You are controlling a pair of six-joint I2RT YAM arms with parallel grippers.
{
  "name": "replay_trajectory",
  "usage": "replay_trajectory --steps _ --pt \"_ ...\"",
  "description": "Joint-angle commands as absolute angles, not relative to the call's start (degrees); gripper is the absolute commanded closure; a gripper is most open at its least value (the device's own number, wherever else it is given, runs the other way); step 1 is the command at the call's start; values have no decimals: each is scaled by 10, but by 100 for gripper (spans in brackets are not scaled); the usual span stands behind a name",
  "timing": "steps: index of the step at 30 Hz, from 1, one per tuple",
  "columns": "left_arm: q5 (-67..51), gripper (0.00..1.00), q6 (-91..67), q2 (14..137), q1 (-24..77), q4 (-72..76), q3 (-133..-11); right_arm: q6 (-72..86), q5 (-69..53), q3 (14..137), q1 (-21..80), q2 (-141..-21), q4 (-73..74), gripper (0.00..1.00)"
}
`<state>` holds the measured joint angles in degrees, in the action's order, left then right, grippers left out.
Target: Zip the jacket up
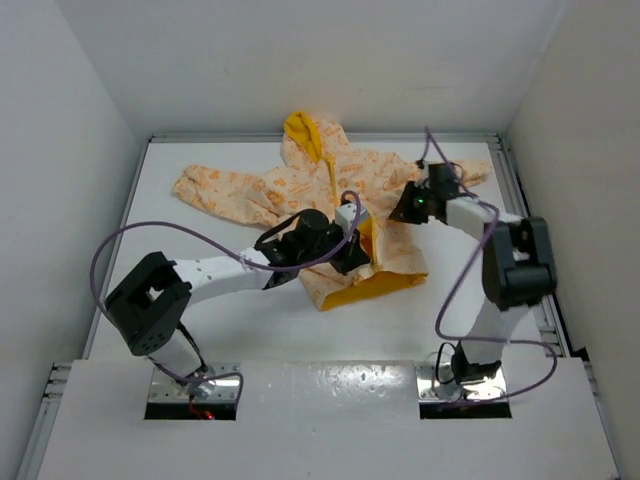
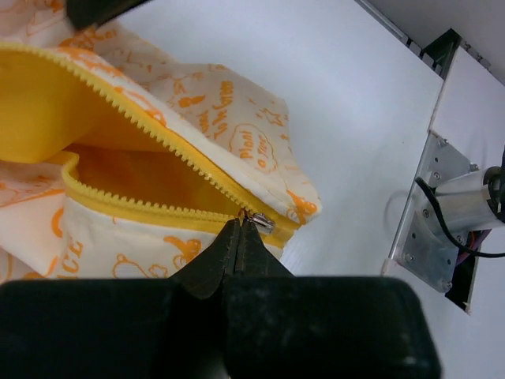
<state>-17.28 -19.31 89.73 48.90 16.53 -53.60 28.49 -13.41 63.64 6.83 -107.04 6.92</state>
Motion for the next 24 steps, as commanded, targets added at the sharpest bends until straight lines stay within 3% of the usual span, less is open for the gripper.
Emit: replay_trajectory --steps 1,3,7,10,13,17,21,24 --pt "-190 100 -243 924 483 214 -561 272 -359 536 -18 -908 -36 75" --pt "-190 100 -256 943 477 214 -580 280 -480 470 -76 -834 -44 73" --pt "-202 100 -281 981 472 214 -618 234 -529 375 -98 -629 94 69" --pt "-219 100 -301 998 461 207 -635 288 -534 255 -63 -465 89 66" --pt "-241 100 -307 998 447 201 -649 358 -464 192 13 -391 49 66" --pt "-264 100 -323 983 442 201 -643 384 -380 174 80 -409 46 66" --pt "-271 100 -344 969 442 201 -632 426 -374 170 90 -467 -53 66" --pt "-277 100 -350 964 442 201 -627 446 -370 178 101 -508 -97 60"
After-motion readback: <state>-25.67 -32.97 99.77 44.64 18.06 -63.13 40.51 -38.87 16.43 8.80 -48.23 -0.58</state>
